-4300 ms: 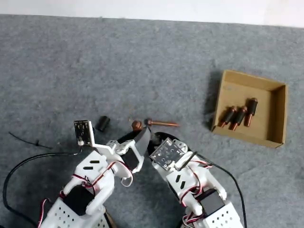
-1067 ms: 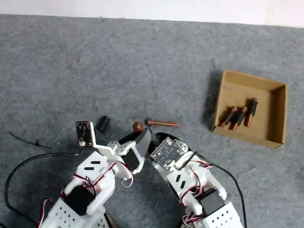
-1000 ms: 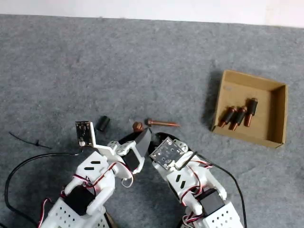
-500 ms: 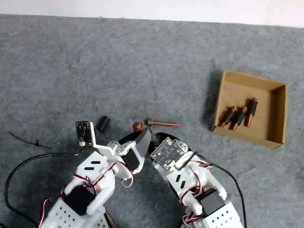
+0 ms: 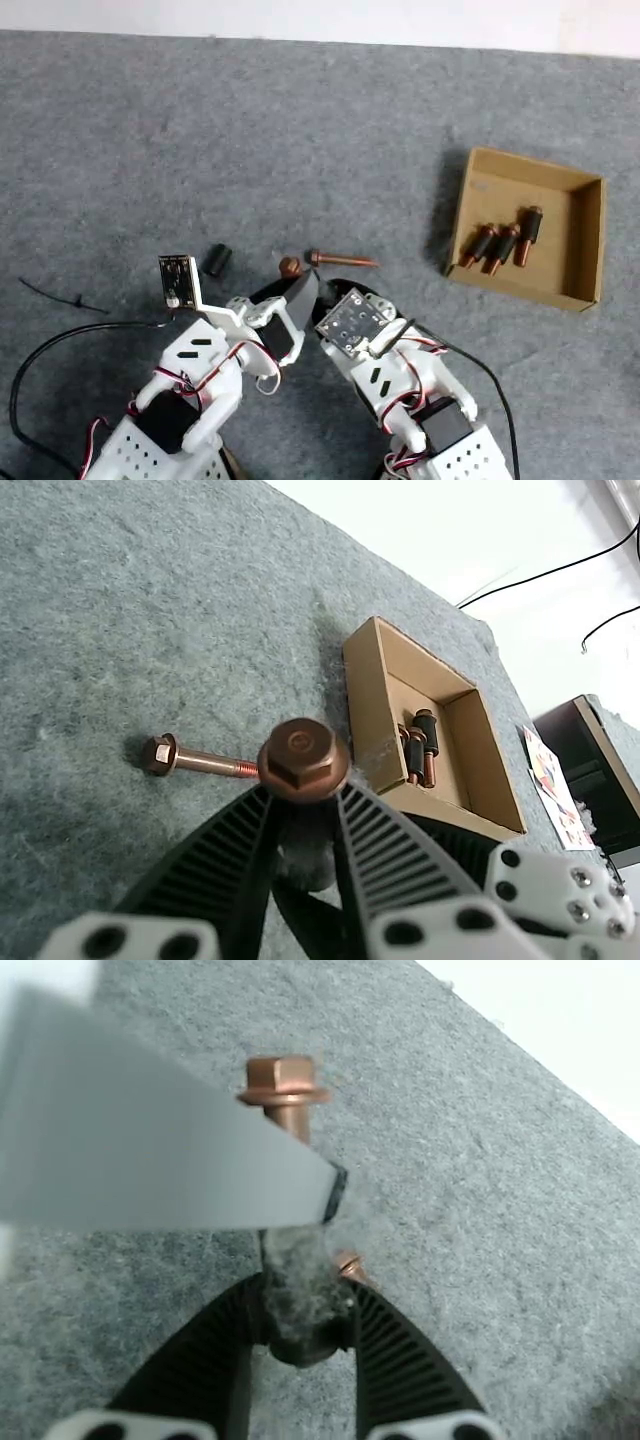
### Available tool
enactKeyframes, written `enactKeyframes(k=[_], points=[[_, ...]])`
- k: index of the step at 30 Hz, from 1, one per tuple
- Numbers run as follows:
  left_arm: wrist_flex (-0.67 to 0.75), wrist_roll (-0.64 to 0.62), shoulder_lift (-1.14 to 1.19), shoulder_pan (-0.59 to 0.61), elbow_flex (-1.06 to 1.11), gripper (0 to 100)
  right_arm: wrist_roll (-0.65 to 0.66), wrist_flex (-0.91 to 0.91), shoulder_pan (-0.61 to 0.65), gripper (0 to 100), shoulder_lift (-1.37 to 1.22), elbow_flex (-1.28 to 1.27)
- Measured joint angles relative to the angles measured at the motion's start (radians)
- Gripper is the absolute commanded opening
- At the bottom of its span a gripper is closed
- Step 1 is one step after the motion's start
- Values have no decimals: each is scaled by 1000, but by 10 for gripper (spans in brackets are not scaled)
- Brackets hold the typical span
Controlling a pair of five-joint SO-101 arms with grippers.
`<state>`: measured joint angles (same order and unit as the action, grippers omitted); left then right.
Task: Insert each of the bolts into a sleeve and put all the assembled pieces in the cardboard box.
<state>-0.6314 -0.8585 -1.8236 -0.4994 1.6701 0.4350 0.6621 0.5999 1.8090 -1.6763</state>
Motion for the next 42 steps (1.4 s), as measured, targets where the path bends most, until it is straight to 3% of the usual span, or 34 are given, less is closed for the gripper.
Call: enactKeyframes(k=[5, 8, 14, 23, 27, 35, 42], points=[[-6, 0, 6, 9, 0, 363, -2, 0, -14, 5, 0, 0], [-9, 2, 12, 9, 0, 452, -2, 0, -23, 5, 2, 0], [-15, 5, 12, 15, 0, 453, -2, 0, -26, 5, 2, 0], [-15, -63, 12, 203, -5, 453, -2, -9, -77, 5, 2, 0], [-15, -77, 12, 250, -5, 453, -25, -74, -178, 5, 2, 0], [-15, -77, 12, 333, -5, 453, -273, -241, -476, 5, 2, 0], [-15, -77, 12, 391, -5, 453, -315, -351, -710, 5, 2, 0]])
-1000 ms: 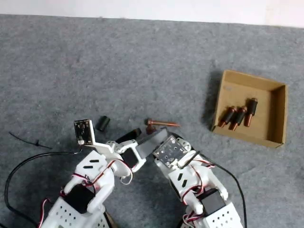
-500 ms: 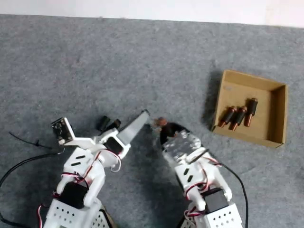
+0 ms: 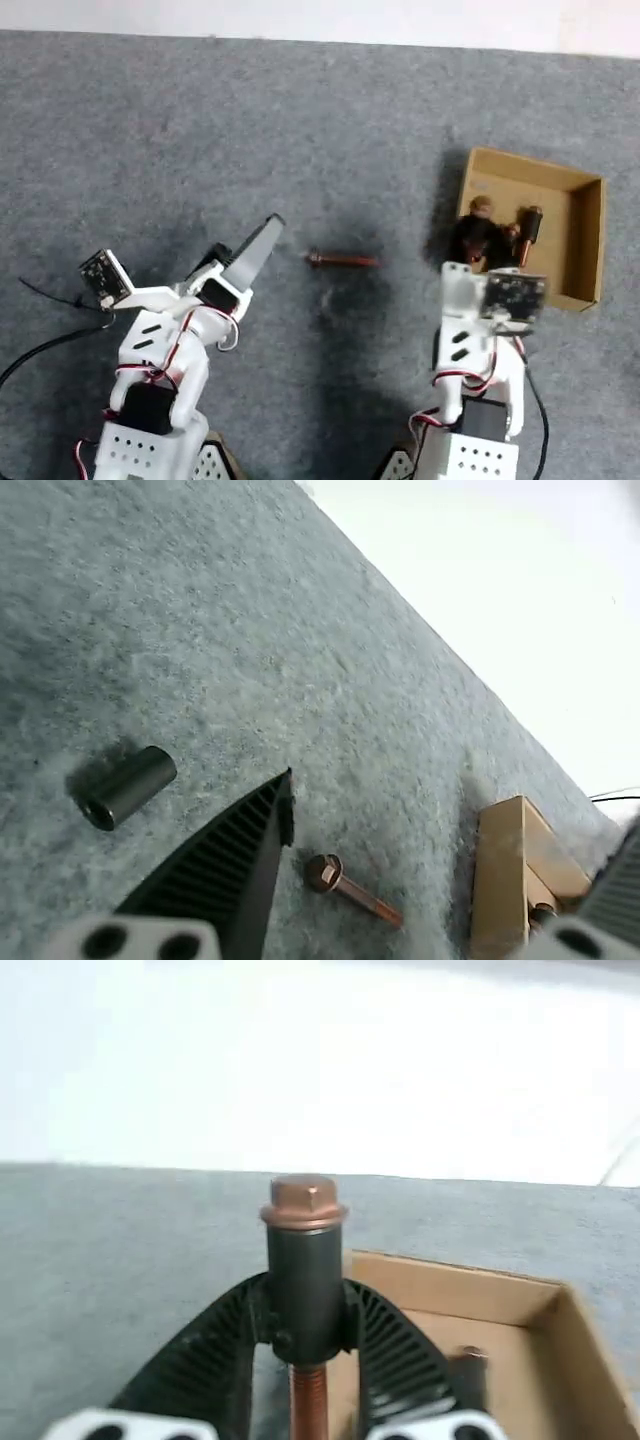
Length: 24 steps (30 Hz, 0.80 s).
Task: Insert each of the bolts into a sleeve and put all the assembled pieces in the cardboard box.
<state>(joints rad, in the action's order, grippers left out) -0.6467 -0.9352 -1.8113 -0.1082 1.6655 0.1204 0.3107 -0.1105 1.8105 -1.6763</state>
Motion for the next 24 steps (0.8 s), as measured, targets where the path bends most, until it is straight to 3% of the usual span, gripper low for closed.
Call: enactKeyframes(k=[8, 19, 24], points=[[0, 0, 0, 5, 0, 453, -2, -9, -63, 5, -173, 43], [28, 23, 0, 5, 11, 453, -2, -11, -295, 5, -1094, 680], [28, 23, 0, 5, 11, 453, -2, 106, -393, 9, -1455, 922]])
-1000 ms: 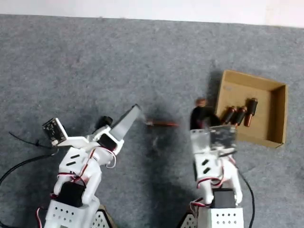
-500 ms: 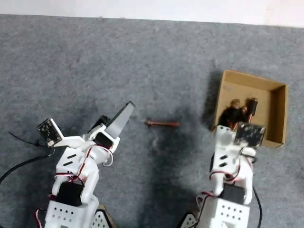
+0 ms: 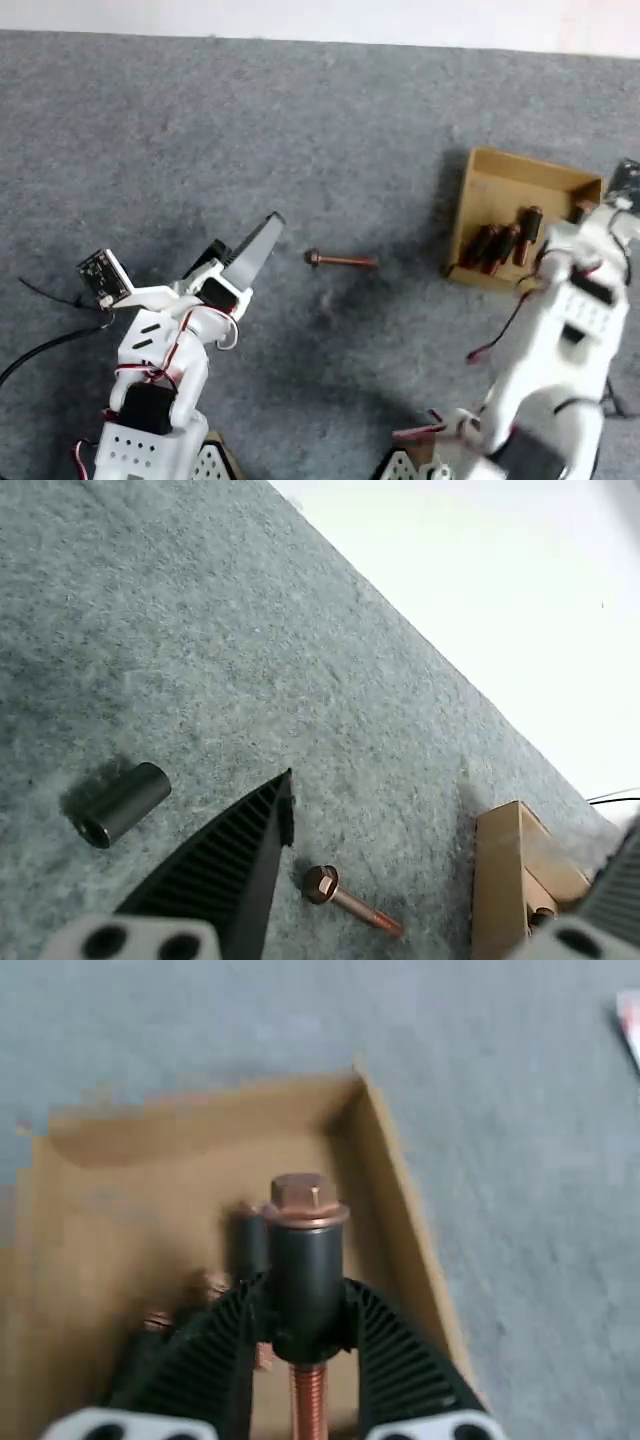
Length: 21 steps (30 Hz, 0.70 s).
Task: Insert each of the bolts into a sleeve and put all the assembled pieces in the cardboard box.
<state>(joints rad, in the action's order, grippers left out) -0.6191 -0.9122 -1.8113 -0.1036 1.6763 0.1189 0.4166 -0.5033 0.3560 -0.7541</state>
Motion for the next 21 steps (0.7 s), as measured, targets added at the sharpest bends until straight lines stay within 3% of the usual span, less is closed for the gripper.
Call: enactKeyframes(k=[4, 11, 17, 21], points=[[0, 0, 0, 0, 0, 453, 0, 137, -29, 59, -157, 150], [0, 0, 0, 0, 0, 453, 0, 212, -17, 317, -206, 244], [0, 6, 0, 0, 0, 453, -2, 261, 63, 321, -150, 183], [0, 6, 0, 0, 0, 453, -2, 333, 180, 321, 11, 104]])
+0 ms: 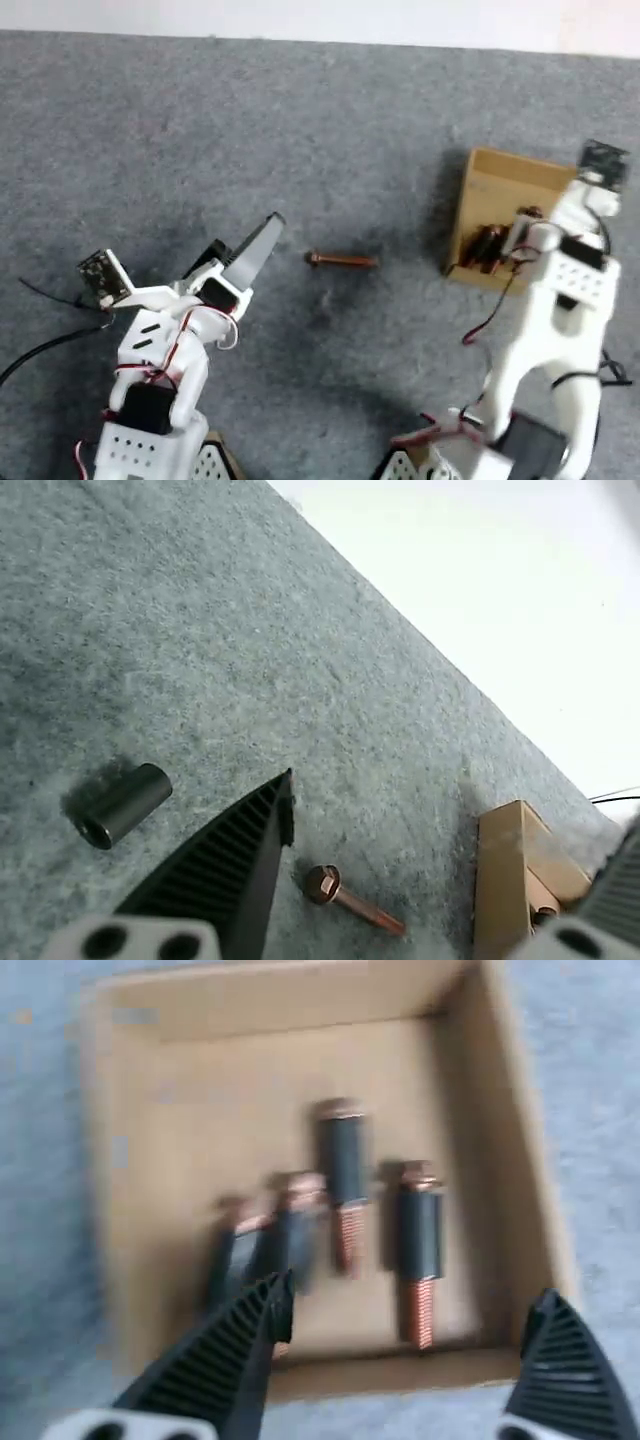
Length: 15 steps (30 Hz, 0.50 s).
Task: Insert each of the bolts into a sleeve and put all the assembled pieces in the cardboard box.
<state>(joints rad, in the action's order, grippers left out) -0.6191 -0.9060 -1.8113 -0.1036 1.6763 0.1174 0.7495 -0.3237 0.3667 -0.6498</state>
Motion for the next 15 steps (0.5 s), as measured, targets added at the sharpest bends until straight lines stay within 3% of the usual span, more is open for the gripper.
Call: enactKeyframes(k=[3, 8, 15], points=[[0, 0, 0, 69, 0, 453, 0, 29, 124, 321, 157, -95], [2, -17, 0, 327, -5, 453, 0, 32, 394, 321, 434, -318], [2, -21, 0, 407, -5, 453, 0, 34, 818, 321, 600, -476]])
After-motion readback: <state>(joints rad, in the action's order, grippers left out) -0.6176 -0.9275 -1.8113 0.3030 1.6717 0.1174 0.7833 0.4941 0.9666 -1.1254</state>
